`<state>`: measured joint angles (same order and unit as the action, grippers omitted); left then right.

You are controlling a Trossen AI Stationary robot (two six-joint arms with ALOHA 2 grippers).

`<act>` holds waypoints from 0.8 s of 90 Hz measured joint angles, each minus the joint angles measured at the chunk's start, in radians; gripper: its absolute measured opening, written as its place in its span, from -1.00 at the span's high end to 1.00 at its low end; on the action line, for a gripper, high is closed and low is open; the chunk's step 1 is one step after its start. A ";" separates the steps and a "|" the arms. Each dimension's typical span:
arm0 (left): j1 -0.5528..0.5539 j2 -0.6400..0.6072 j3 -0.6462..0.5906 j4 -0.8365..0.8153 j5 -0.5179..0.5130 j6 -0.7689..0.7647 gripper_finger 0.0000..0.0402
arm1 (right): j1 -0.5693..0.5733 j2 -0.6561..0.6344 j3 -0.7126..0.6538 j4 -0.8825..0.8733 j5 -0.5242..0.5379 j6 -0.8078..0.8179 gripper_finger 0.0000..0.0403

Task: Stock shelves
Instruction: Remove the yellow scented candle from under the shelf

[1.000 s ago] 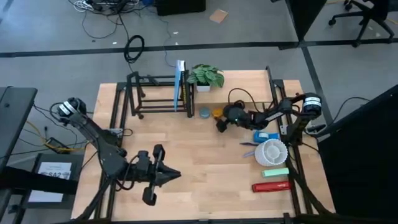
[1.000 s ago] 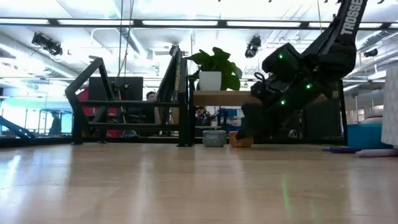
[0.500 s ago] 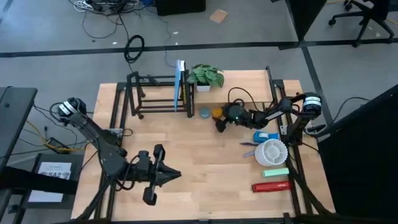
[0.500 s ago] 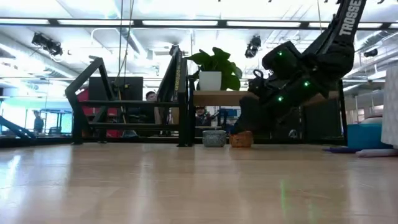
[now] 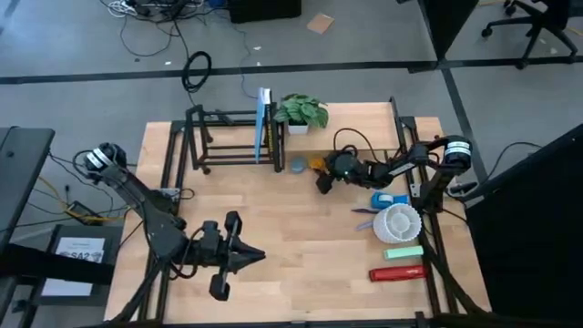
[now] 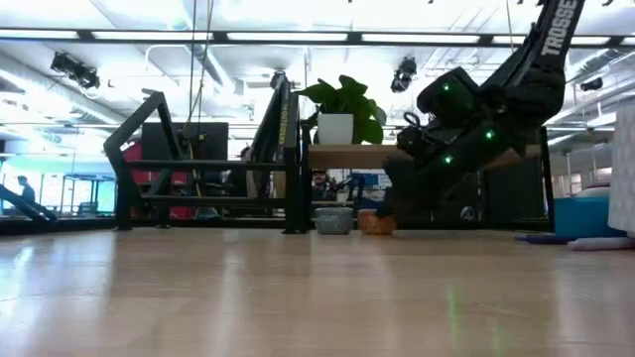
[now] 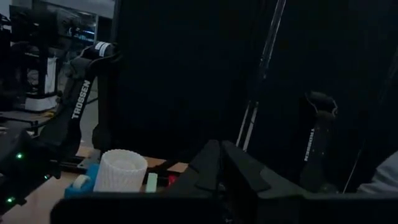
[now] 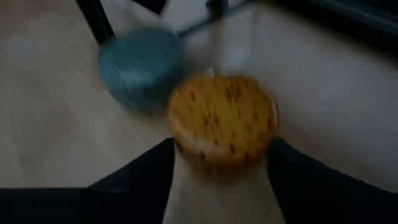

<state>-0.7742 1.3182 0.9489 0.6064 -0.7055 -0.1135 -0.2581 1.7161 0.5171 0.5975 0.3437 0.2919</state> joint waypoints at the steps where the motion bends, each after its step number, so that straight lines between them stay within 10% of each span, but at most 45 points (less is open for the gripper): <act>1: 0.000 0.000 0.000 0.000 0.000 0.000 1.00 | 0.001 0.000 0.000 -0.001 -0.001 0.000 0.02; 40: 0.000 0.000 0.000 0.000 0.000 -0.003 1.00 | 0.128 -0.002 0.000 -0.028 -0.100 -0.036 0.14; 72: 0.000 0.000 -0.001 -0.010 0.000 -0.003 1.00 | 0.115 -0.004 0.002 -0.257 0.271 0.368 0.14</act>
<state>-0.7742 1.3186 0.9482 0.5968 -0.7059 -0.1162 -0.1429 1.7125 0.5196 0.3407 0.6151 0.6596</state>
